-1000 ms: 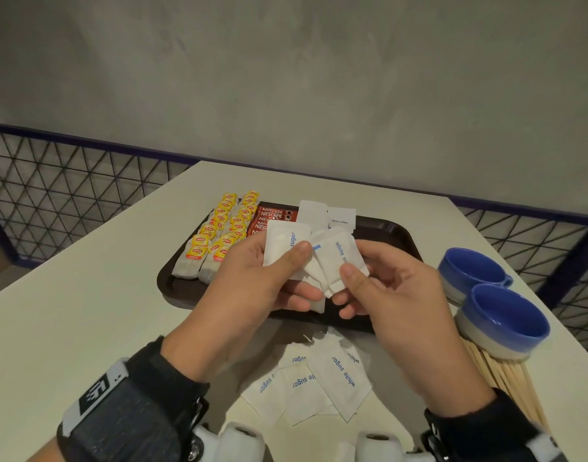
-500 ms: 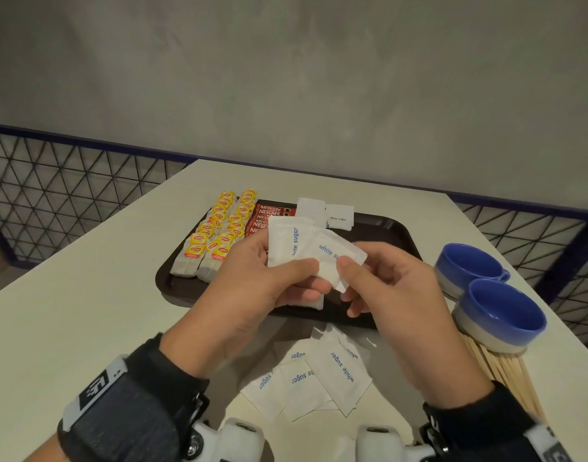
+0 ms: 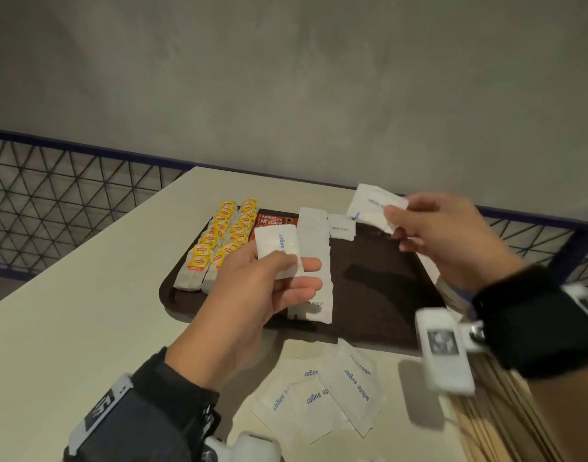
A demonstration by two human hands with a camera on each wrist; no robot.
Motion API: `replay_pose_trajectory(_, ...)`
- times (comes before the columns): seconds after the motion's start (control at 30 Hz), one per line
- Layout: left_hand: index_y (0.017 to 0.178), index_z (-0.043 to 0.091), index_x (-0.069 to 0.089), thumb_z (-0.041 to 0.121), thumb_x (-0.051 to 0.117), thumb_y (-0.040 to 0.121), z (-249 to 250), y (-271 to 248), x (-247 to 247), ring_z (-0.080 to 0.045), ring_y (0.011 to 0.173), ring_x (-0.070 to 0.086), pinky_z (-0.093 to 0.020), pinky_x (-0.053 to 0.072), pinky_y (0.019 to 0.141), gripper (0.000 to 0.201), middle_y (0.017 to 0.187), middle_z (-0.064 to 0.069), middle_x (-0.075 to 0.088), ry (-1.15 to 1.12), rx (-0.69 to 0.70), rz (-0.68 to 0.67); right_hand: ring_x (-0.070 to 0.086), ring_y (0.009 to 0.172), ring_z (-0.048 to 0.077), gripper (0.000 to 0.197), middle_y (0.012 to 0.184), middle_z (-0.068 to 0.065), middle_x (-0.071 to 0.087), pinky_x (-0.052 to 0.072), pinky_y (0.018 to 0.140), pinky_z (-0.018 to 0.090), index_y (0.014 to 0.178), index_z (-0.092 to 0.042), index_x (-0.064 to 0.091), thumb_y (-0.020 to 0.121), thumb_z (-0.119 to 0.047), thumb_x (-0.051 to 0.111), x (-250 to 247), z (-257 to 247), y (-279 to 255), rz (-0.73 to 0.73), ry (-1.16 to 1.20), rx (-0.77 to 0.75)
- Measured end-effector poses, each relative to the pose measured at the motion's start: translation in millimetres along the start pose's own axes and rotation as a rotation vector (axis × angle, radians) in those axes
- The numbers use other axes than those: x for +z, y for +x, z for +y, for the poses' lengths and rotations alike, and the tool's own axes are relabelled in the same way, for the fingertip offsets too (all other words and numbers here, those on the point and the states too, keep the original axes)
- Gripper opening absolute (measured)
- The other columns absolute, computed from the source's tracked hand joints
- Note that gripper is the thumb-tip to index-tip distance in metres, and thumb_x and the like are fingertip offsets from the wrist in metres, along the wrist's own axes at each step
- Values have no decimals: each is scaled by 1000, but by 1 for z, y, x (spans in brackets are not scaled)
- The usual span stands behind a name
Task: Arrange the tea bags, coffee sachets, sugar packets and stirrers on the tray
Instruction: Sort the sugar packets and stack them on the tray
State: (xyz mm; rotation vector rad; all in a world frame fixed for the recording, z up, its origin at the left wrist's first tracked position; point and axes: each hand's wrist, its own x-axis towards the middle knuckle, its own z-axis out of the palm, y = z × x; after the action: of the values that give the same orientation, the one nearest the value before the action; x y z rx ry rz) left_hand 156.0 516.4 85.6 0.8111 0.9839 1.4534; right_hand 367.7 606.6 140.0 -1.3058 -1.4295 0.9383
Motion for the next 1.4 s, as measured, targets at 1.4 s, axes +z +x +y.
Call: replay_pose_trajectory(1.4,119,11,65,1,53,101,-6,11,-4,-23,55,69,-24,55,46,24,88,-18,79,11,30,64,73,76,31,57,98,12,67,63,80,47,129,-10,45,82,-23,75,66,67,147,-282,-953,110)
